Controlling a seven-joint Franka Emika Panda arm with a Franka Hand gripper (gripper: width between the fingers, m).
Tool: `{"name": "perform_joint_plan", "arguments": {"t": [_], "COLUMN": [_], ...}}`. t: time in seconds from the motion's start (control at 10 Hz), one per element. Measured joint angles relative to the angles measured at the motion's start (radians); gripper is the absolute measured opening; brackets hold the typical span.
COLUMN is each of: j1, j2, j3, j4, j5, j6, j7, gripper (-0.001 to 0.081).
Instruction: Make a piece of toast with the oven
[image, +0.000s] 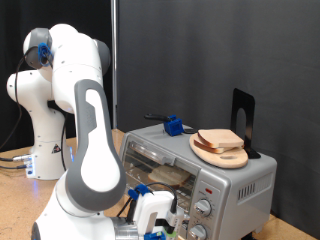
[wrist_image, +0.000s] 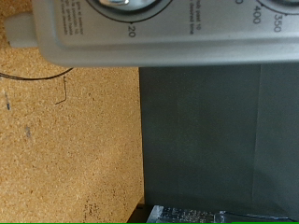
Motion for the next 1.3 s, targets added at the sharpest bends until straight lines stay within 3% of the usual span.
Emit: {"name": "perform_joint_plan", "arguments": {"t": [1.3], "j1": [0.01], "j2": [0.019], "j3": [0.061], "j4": [0.013], "j5": [0.001], "j6": [0.044], "j7": [0.004], "gripper": [0.0805]}}
